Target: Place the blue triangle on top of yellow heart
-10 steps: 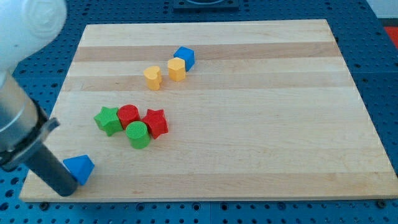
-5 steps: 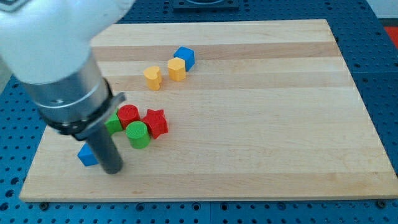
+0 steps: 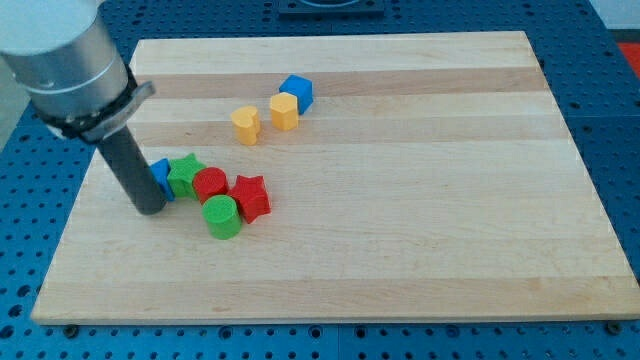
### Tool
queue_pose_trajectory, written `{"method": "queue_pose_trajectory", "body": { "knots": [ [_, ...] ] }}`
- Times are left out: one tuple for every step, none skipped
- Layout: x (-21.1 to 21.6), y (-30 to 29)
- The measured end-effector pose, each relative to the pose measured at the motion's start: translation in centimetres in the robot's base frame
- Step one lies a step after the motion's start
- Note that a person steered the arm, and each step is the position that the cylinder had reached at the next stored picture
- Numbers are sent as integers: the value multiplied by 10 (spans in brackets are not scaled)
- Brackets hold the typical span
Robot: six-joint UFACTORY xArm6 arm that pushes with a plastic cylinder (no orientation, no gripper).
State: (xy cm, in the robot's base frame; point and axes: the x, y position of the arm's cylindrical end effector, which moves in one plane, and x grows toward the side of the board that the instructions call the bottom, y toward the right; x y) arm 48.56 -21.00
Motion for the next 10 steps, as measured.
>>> {"method": "queue_pose_trajectory", "body": {
  "knots": [
    [-34,-4],
    [-61,-4],
    [-74,-11],
    [-97,-9],
    [-118,11],
    [-121,38],
    [-121,45],
    [-121,63],
    [-121,76],
    [-121,62]
  ]
}}
